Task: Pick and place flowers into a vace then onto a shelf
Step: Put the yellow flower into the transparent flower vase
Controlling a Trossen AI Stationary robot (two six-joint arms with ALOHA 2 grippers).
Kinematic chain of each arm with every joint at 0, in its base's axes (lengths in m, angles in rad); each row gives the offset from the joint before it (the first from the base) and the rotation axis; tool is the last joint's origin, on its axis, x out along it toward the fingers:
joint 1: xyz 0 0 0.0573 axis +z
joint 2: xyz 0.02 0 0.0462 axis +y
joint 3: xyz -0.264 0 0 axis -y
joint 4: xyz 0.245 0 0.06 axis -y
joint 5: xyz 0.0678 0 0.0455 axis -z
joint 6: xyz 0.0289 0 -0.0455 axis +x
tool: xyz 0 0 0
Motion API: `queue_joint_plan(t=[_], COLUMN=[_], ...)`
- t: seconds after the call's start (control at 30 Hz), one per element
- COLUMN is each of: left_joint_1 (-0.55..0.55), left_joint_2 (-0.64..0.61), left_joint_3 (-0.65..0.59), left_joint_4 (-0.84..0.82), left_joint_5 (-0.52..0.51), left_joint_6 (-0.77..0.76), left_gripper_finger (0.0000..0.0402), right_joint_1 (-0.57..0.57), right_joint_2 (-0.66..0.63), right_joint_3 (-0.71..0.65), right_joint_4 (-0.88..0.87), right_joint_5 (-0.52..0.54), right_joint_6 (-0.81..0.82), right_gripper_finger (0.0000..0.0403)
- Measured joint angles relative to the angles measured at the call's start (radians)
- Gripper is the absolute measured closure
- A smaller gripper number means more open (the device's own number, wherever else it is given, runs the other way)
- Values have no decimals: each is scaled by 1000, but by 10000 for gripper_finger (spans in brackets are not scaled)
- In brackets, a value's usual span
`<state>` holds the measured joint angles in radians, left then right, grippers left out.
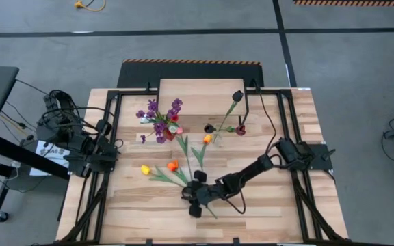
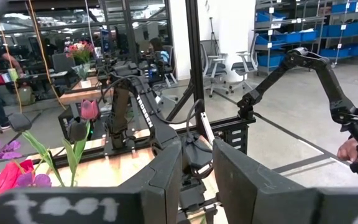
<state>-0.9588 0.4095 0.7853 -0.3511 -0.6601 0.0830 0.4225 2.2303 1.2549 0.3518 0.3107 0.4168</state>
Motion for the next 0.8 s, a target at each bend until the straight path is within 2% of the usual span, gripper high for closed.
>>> queue_joint_plan(t=[0.8], left_joint_1=[0], left_joint_2=[0], left_joint_3=[0], left_joint_4=[-21], left_joint_5=[0], left_joint_6=[0], left_gripper_finger=[319], right_joint_1=[-62], right_joint_2=[-3], right_joint_3=[2], right_joint_4=[-33], right_joint_5=[3], right_joint_6=[-31], right_gripper_finger=[295])
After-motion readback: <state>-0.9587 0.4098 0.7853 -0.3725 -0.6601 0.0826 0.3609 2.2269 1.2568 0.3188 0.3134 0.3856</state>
